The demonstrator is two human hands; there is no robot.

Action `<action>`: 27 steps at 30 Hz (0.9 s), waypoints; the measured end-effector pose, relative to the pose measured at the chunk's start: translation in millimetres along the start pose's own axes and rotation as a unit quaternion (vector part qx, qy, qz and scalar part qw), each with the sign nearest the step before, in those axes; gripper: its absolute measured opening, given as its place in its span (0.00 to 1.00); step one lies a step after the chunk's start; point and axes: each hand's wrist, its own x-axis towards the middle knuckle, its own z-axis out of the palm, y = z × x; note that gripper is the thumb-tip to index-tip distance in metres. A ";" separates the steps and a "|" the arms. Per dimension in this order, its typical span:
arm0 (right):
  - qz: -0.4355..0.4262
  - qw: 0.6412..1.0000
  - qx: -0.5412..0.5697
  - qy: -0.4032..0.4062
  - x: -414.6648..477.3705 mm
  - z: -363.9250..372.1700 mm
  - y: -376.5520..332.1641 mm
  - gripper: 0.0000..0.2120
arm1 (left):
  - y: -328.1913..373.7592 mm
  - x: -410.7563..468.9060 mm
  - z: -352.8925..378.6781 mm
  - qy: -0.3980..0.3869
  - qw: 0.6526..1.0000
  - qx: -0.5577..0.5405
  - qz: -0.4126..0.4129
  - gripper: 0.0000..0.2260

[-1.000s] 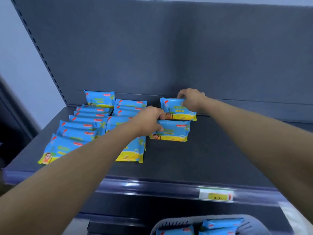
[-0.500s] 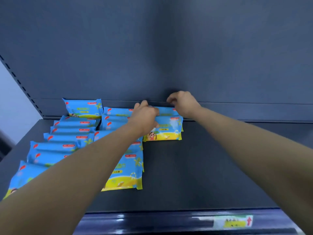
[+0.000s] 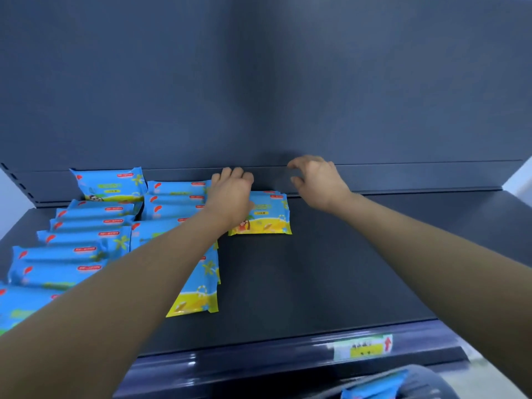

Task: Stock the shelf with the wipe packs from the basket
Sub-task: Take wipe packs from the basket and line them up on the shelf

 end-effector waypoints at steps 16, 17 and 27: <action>-0.150 0.969 -0.095 0.175 -157.6 -105.8 3.3 0.25 | 127.2 -140.4 -134.5 0.248 0.966 0.026 0.066 0.19; -0.156 0.967 -0.090 0.181 -172.4 -113.5 9.1 0.25 | 141.7 -151.5 -140.9 0.252 0.965 0.027 0.066 0.19; -0.231 0.964 -0.017 0.128 -316.6 -100.1 73.8 0.25 | 261.5 -272.6 -111.7 0.174 0.984 -0.010 0.043 0.25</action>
